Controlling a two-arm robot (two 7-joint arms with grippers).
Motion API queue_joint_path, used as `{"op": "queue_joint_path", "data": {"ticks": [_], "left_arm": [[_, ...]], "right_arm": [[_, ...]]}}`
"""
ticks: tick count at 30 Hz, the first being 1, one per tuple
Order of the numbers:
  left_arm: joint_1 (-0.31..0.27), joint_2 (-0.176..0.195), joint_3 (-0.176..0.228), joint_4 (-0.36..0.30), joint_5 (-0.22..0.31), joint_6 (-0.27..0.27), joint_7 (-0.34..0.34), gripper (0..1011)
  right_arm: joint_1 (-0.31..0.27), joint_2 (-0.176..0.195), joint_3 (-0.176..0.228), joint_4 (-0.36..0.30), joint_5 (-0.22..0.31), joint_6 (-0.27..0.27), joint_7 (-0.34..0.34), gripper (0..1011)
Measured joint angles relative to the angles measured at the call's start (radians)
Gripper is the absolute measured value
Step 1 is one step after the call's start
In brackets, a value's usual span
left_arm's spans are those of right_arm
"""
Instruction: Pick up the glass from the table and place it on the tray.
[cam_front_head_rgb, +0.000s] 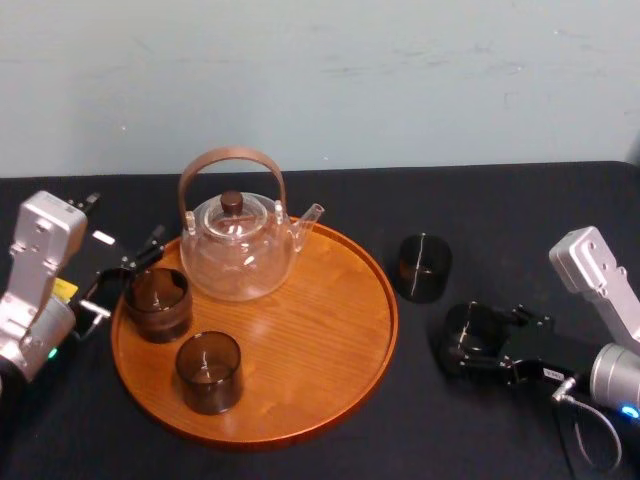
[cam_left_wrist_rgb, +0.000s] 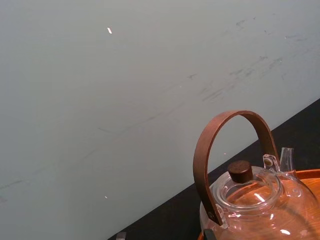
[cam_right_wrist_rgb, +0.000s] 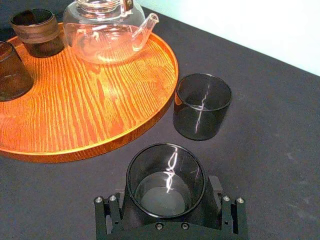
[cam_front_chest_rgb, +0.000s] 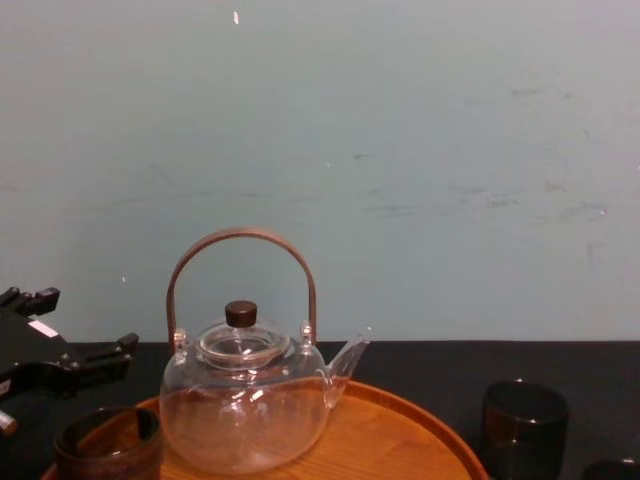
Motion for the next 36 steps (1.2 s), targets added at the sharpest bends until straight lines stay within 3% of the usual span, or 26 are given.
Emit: {"op": "queue_joint_path", "data": {"ticks": [20,26,36], "left_arm": [[0.000,0.000,0.000,0.000,0.000,0.000,0.000,1001],[0.000,0.000,0.000,0.000,0.000,0.000,0.000,1001],[0.000,0.000,0.000,0.000,0.000,0.000,0.000,1001]], "right_arm": [[0.024,-0.005,-0.020,0.012,-0.018,-0.009,0.004,1002],[0.023,-0.005,-0.019,0.011,-0.016,-0.008,0.004,906],[0.023,-0.005,-0.018,0.012,-0.015,-0.008,0.003,904]]}}
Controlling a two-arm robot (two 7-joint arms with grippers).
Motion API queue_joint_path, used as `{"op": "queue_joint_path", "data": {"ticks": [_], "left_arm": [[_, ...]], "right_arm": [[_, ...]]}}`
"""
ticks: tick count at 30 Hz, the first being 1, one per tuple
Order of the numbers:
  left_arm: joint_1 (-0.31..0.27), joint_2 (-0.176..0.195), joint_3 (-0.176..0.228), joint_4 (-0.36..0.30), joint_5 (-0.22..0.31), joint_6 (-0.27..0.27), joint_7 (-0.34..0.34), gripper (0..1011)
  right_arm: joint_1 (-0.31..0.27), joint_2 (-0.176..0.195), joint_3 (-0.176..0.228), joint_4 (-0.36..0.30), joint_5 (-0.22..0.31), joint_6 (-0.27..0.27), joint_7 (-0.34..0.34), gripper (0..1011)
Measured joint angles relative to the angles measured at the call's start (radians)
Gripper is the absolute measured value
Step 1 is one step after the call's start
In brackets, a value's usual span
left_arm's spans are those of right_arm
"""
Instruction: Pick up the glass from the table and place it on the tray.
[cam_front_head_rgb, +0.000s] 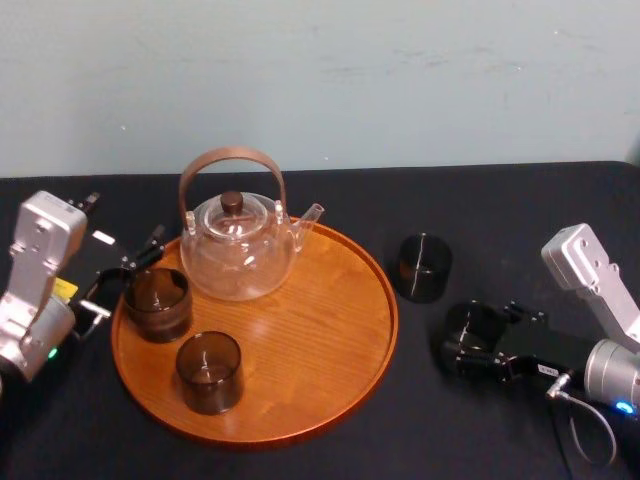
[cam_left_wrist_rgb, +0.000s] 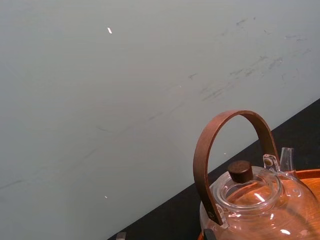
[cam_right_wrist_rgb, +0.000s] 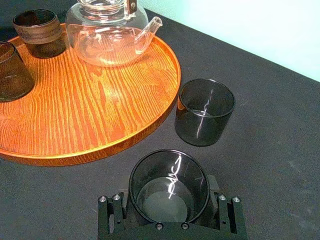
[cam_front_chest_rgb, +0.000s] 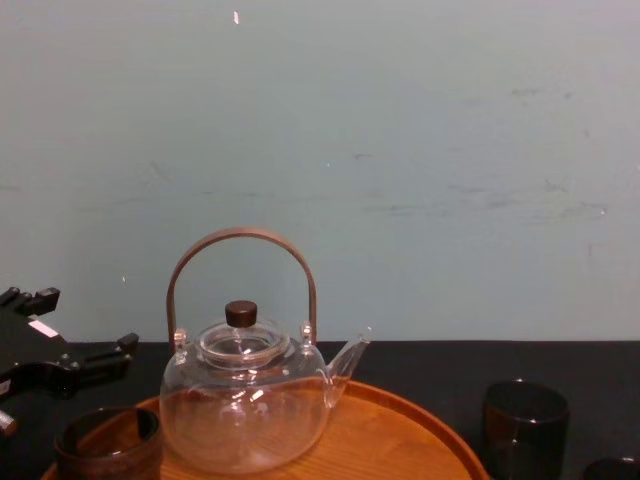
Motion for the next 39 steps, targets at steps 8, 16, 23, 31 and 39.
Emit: {"op": "queue_joint_path", "data": {"ticks": [8,16,23,31,39], "left_arm": [[0.000,0.000,0.000,0.000,0.000,0.000,0.000,1001],[0.000,0.000,0.000,0.000,0.000,0.000,0.000,1001],[0.000,0.000,0.000,0.000,0.000,0.000,0.000,1001],[0.000,0.000,0.000,0.000,0.000,0.000,0.000,1001],[0.000,0.000,0.000,0.000,0.000,0.000,0.000,1001]], "right_arm": [[0.000,0.000,0.001,0.000,0.001,0.001,-0.001,904],[0.009,0.017,0.007,-0.013,0.000,-0.035,0.024,904],[0.056,0.021,-0.010,-0.030,-0.011,-0.058,0.053,904],[0.111,0.005,-0.050,-0.035,-0.025,-0.070,0.080,904],[0.170,-0.027,-0.105,-0.015,-0.035,-0.085,0.110,904]]}}
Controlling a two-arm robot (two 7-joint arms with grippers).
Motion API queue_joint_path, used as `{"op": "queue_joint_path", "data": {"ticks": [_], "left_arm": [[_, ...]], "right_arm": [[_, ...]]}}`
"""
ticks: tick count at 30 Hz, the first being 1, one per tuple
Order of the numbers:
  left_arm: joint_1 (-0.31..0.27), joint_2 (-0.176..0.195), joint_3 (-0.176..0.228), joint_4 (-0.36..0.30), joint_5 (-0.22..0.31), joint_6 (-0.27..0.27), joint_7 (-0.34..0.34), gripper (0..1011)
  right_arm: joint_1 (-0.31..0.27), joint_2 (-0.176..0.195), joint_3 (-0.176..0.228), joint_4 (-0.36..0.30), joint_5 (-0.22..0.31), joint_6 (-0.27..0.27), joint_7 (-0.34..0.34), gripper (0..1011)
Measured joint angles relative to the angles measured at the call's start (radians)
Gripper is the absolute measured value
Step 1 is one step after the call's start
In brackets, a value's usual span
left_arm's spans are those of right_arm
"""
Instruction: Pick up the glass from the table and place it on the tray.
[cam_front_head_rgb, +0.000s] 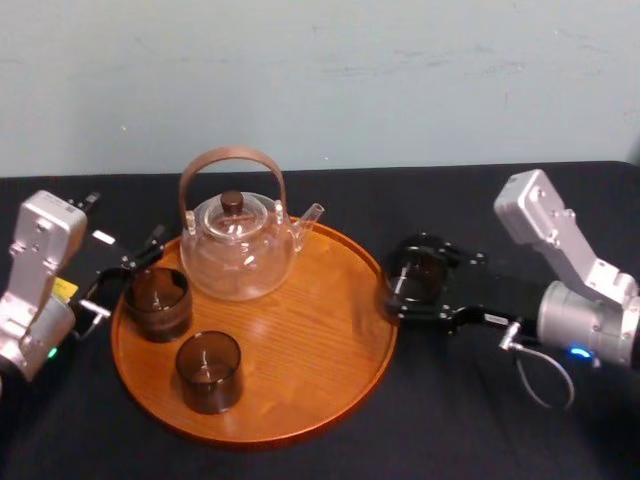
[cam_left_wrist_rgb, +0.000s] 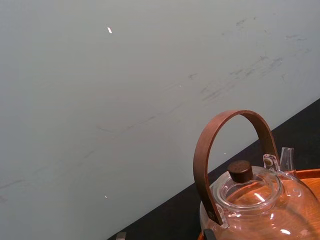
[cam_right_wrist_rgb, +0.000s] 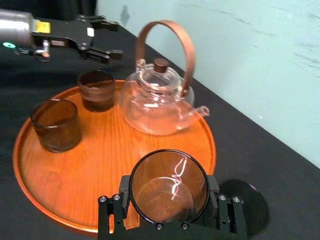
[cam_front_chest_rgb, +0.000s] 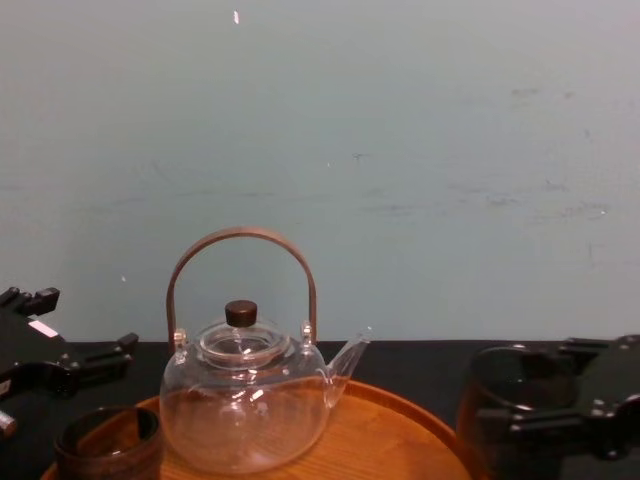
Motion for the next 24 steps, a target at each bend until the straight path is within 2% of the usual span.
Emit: {"op": "queue_joint_path", "data": {"ticks": [13,24], "left_arm": [[0.000,0.000,0.000,0.000,0.000,0.000,0.000,1001],[0.000,0.000,0.000,0.000,0.000,0.000,0.000,1001]], "right_arm": [[0.064,-0.043,-0.089,0.041,-0.009,-0.017,0.044,904],[0.098,-0.083,-0.142,0.090,-0.021,-0.033,0.056,904]]}}
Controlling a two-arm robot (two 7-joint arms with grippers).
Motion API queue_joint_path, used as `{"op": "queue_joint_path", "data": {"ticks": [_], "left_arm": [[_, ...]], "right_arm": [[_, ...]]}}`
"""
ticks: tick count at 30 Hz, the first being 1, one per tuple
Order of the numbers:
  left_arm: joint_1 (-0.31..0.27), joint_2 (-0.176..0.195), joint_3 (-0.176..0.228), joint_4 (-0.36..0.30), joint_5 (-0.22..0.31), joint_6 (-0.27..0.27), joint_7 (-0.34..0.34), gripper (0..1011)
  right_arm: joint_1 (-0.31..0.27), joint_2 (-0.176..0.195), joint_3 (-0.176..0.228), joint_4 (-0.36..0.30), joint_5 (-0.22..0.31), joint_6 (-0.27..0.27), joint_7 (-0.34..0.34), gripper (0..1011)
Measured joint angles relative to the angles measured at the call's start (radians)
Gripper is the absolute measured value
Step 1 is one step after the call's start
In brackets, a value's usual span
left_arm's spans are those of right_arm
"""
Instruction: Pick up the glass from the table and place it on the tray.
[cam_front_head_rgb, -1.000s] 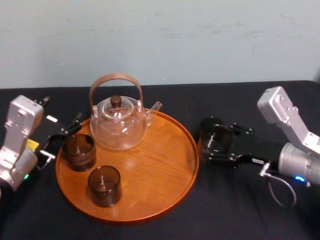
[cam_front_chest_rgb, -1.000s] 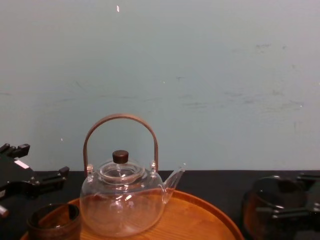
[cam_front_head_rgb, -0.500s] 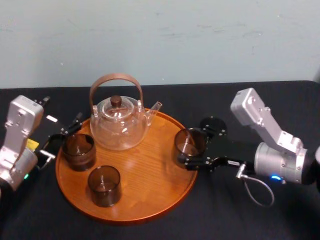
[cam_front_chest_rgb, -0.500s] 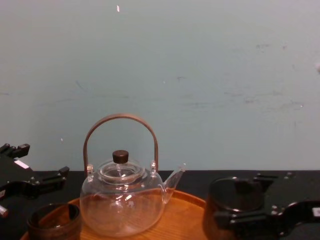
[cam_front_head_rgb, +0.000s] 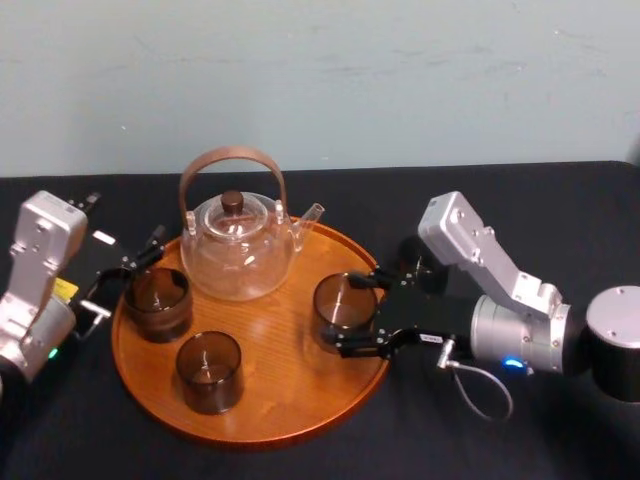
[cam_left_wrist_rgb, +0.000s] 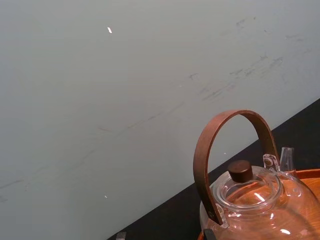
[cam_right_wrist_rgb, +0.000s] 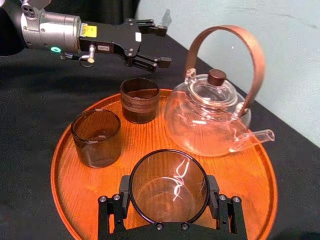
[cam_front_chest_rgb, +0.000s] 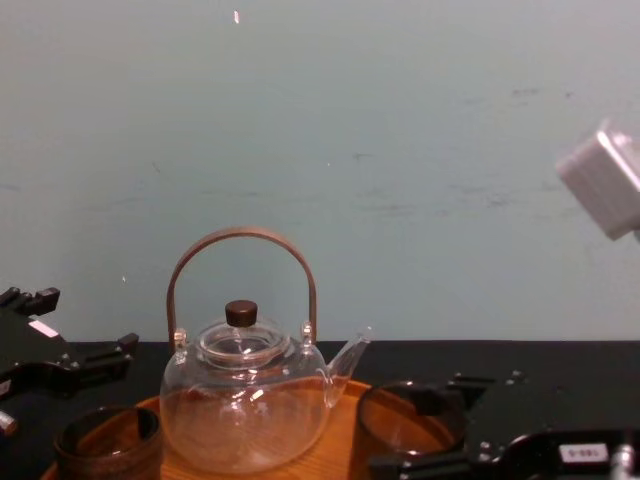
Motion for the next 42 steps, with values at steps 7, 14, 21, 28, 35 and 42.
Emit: {"op": "queue_joint_path", "data": {"ticks": [7,14,21,28,35,42], "left_arm": [[0.000,0.000,0.000,0.000,0.000,0.000,0.000,1001],[0.000,0.000,0.000,0.000,0.000,0.000,0.000,1001],[0.000,0.000,0.000,0.000,0.000,0.000,0.000,1001],[0.000,0.000,0.000,0.000,0.000,0.000,0.000,1001],[0.000,0.000,0.000,0.000,0.000,0.000,0.000,1001],[0.000,0.000,0.000,0.000,0.000,0.000,0.000,1001]], "right_arm": [[0.017,-0.027,-0.033,0.029,-0.005,-0.010,0.010,904],[0.027,-0.041,-0.055,0.054,-0.013,-0.016,0.017,905],[0.041,-0.057,-0.077,0.095,-0.023,-0.021,0.028,905],[0.049,-0.070,-0.089,0.126,-0.025,-0.026,0.037,904],[0.052,-0.076,-0.096,0.143,-0.024,-0.026,0.043,904],[0.053,-0.078,-0.099,0.152,-0.022,-0.026,0.044,904]]}}
